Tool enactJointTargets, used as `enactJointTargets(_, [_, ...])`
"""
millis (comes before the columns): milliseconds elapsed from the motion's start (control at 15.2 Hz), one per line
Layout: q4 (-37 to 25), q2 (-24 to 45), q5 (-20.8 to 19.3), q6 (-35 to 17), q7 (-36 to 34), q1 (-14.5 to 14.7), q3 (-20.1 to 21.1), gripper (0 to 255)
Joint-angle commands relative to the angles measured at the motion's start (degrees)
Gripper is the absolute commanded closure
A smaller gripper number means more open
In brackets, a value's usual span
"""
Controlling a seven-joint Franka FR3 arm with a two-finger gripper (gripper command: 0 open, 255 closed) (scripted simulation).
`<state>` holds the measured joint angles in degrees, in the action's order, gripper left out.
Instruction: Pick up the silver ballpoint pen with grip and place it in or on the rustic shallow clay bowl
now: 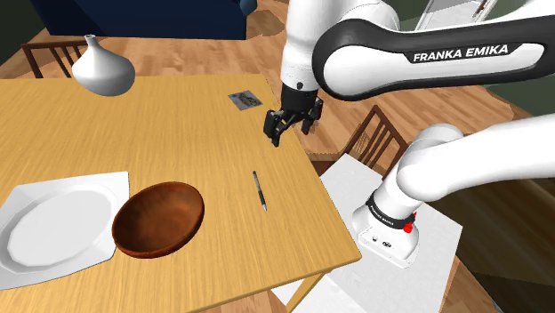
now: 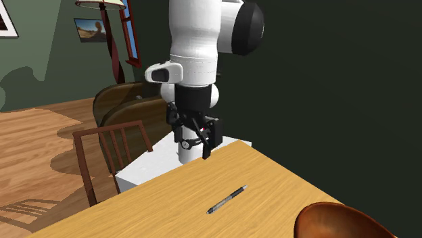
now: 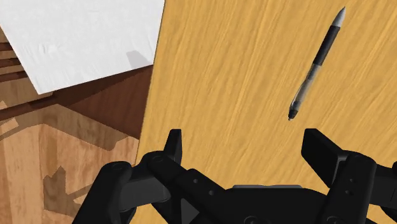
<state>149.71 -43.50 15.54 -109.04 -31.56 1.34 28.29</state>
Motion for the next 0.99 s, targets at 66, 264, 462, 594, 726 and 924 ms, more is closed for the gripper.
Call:
enactJointTargets(66, [-0.65, 3.97, 2.66, -2.86, -7.91, -0.72, 5.40, 0])
enactJointTargets(264, [-1.96, 9.08, 4.47, -6.37, -15.60, -2.29, 11.10, 0])
enactJointTargets(462, [-4.05, 15.29, 4.91, -10.22, -23.69, -4.91, 17.20, 0])
enactJointTargets(594, [-4.96, 17.75, 4.61, -11.64, -26.71, -6.13, 19.48, 0])
enactJointTargets(726, [-4.01, 18.70, 4.56, -13.49, -26.93, -6.41, 20.24, 0])
enactJointTargets(924, [-2.66, 20.30, 4.36, -16.34, -27.34, -6.95, 21.47, 0])
